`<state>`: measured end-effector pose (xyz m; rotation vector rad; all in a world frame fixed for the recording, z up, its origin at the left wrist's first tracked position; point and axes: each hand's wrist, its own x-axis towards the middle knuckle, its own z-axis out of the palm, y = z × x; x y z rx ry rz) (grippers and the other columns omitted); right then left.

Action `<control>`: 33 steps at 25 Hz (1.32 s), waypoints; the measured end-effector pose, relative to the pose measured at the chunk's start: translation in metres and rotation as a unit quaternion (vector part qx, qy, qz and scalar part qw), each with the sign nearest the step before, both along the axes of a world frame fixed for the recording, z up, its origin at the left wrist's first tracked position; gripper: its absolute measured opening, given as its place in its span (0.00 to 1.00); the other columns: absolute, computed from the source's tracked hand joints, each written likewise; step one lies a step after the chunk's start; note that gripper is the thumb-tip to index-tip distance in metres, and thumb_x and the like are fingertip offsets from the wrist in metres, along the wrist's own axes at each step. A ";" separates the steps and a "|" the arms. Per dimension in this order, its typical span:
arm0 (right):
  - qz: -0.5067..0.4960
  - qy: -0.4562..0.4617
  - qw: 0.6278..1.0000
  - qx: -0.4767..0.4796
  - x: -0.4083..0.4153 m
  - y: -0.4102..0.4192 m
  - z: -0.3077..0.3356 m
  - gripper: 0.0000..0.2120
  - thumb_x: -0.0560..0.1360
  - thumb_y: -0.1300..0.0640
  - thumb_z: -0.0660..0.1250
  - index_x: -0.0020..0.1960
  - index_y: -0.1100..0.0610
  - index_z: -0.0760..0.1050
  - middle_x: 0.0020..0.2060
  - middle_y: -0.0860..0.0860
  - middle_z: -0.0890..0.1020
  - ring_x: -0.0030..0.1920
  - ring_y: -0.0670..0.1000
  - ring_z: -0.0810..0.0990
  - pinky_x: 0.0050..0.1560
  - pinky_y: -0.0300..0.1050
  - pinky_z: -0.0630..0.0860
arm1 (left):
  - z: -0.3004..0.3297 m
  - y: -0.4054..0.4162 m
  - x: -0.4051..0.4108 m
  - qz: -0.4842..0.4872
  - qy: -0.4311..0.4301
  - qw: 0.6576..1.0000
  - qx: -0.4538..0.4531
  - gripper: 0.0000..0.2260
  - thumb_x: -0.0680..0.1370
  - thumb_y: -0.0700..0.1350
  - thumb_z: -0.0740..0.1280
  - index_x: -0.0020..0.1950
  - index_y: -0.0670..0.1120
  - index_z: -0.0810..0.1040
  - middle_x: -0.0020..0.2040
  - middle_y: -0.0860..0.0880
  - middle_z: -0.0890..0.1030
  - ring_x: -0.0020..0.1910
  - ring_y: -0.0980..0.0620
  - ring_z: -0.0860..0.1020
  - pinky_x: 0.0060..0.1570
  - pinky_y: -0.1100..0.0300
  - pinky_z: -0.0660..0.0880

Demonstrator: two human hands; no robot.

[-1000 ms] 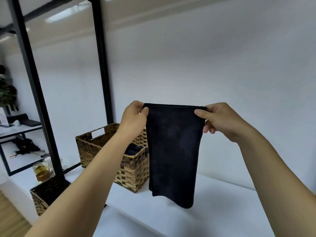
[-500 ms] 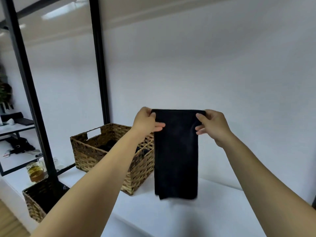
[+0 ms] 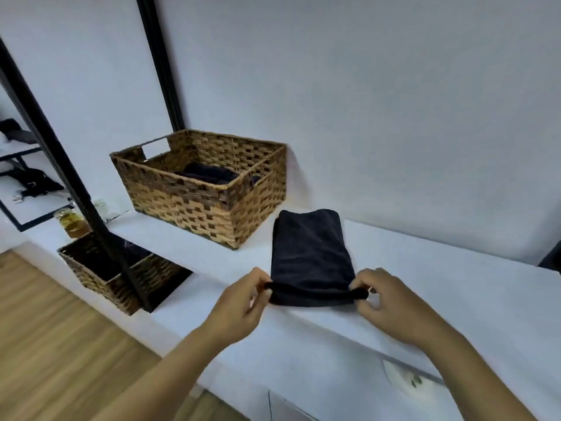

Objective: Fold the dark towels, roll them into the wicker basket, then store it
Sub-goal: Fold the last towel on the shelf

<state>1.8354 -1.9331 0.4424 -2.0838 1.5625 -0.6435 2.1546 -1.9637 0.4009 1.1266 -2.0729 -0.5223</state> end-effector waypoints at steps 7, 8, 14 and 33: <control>0.043 0.218 0.954 -0.202 0.018 0.027 -0.055 0.28 0.68 0.37 0.73 0.63 0.50 0.75 0.61 0.47 0.73 0.58 0.52 0.71 0.60 0.47 0.69 | -0.043 0.029 -0.016 -0.008 -0.211 0.959 -0.190 0.28 0.72 0.65 0.72 0.63 0.48 0.76 0.65 0.52 0.75 0.64 0.49 0.72 0.61 0.53 0.67; 0.045 0.231 0.946 -0.223 0.023 0.025 -0.061 0.31 0.65 0.38 0.77 0.63 0.51 0.75 0.60 0.49 0.74 0.57 0.53 0.73 0.58 0.49 0.72 | -0.045 0.031 -0.028 -0.017 -0.246 0.950 -0.193 0.32 0.71 0.68 0.71 0.66 0.49 0.74 0.68 0.52 0.73 0.67 0.49 0.70 0.63 0.53 0.65; 0.054 0.235 0.935 -0.261 0.034 0.022 -0.074 0.28 0.64 0.45 0.82 0.59 0.53 0.78 0.49 0.49 0.76 0.45 0.53 0.74 0.44 0.46 0.76 | -0.064 0.030 -0.064 0.041 -0.229 0.941 -0.244 0.21 0.70 0.42 0.74 0.60 0.48 0.73 0.60 0.48 0.79 0.62 0.47 0.75 0.60 0.52 0.68; -0.090 0.050 0.994 -0.038 0.041 0.009 -0.042 0.09 0.82 0.48 0.61 0.48 0.51 0.71 0.37 0.48 0.77 0.37 0.51 0.74 0.37 0.47 0.73 | -0.023 0.015 -0.057 0.229 -0.091 0.965 0.089 0.14 0.82 0.57 0.61 0.45 0.50 0.79 0.45 0.56 0.75 0.53 0.53 0.70 0.55 0.53 0.58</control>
